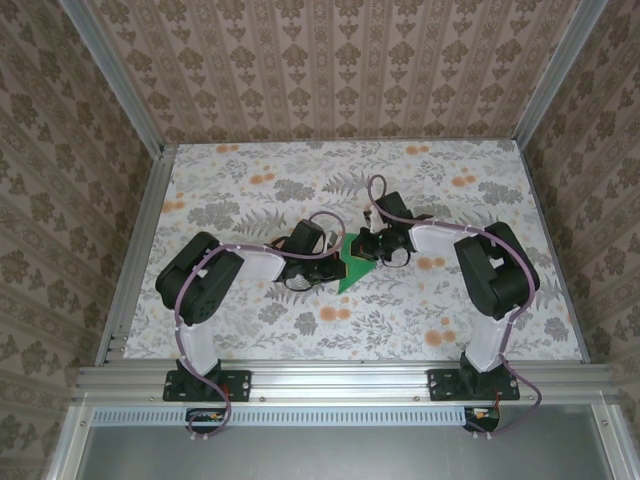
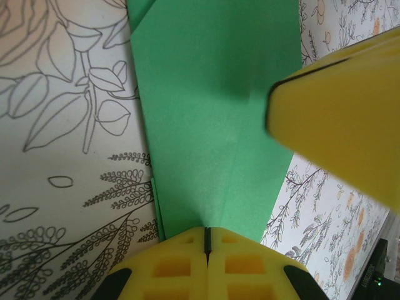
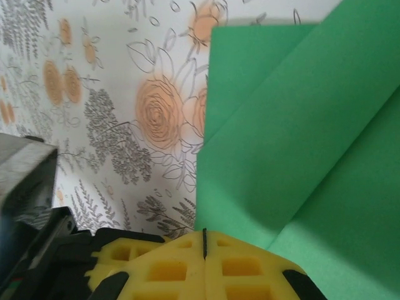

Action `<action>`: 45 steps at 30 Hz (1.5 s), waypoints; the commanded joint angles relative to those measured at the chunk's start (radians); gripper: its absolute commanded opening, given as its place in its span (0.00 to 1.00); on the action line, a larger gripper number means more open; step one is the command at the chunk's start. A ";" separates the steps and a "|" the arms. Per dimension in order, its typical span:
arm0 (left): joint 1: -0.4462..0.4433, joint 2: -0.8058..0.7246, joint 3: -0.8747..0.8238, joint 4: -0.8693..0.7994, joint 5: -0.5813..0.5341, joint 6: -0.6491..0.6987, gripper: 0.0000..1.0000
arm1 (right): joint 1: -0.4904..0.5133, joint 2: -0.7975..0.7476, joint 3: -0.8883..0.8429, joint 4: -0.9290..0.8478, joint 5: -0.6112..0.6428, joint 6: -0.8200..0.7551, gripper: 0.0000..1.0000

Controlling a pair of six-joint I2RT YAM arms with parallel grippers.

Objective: Fold a paper plane with a square sheet of paper (pick it up from the middle)

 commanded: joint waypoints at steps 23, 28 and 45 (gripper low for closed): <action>0.015 -0.217 0.041 -0.165 0.078 0.103 0.18 | 0.012 0.149 -0.025 -0.097 0.114 0.003 0.06; -0.009 -0.139 0.083 -0.157 0.111 0.098 0.11 | 0.012 0.149 -0.026 -0.097 0.111 0.009 0.06; -0.021 0.024 0.132 -0.266 0.080 0.099 0.04 | 0.013 0.164 -0.031 -0.101 0.115 0.014 0.05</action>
